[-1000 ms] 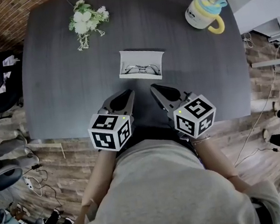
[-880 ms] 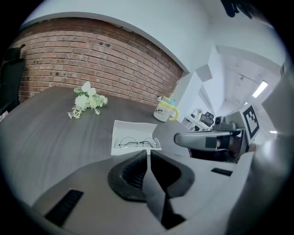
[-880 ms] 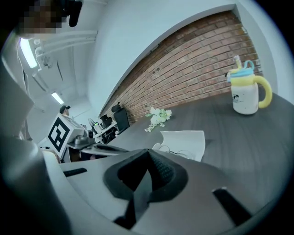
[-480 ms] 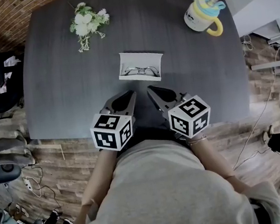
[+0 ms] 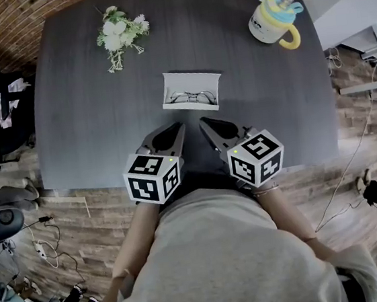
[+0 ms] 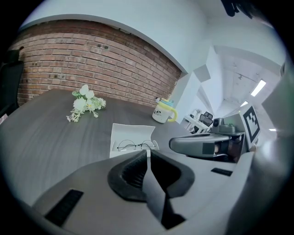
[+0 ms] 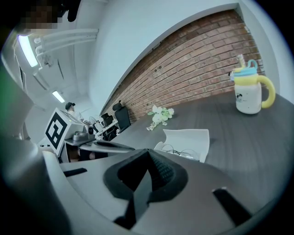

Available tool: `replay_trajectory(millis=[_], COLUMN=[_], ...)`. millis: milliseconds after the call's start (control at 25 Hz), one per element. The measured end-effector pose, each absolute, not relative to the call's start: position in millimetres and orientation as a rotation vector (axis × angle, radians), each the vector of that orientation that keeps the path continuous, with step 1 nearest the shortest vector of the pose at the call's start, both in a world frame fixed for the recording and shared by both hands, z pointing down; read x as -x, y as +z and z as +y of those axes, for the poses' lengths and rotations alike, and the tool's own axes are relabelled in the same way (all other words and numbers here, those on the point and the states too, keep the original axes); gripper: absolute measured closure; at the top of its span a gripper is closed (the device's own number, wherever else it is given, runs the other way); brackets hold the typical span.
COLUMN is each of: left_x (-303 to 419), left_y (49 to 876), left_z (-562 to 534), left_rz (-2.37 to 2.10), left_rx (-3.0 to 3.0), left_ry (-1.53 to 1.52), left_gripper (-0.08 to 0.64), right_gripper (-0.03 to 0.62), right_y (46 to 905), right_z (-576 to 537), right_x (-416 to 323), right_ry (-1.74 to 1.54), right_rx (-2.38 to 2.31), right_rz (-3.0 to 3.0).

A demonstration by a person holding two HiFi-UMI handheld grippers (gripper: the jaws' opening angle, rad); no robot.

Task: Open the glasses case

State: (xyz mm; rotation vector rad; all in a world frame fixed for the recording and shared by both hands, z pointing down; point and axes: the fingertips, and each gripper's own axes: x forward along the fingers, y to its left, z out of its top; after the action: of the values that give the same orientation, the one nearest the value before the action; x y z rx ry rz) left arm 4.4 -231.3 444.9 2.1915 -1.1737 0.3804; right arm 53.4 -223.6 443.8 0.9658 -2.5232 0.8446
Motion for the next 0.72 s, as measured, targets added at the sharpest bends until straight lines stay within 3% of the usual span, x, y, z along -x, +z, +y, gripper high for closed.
replay_trajectory(millis=[720], left_x=[-2.2], left_y=[445.7], left_z=[-229.4], left_rz=[-1.175], left_rx=[-2.184], left_ry=[0.373], left_gripper=[0.520], right_gripper=[0.588], right_y=[451.9], right_z=[-217.5], right_x=[-52.4], right_ry=[0.822], right_rx=[-0.946], right_rz=[-2.503])
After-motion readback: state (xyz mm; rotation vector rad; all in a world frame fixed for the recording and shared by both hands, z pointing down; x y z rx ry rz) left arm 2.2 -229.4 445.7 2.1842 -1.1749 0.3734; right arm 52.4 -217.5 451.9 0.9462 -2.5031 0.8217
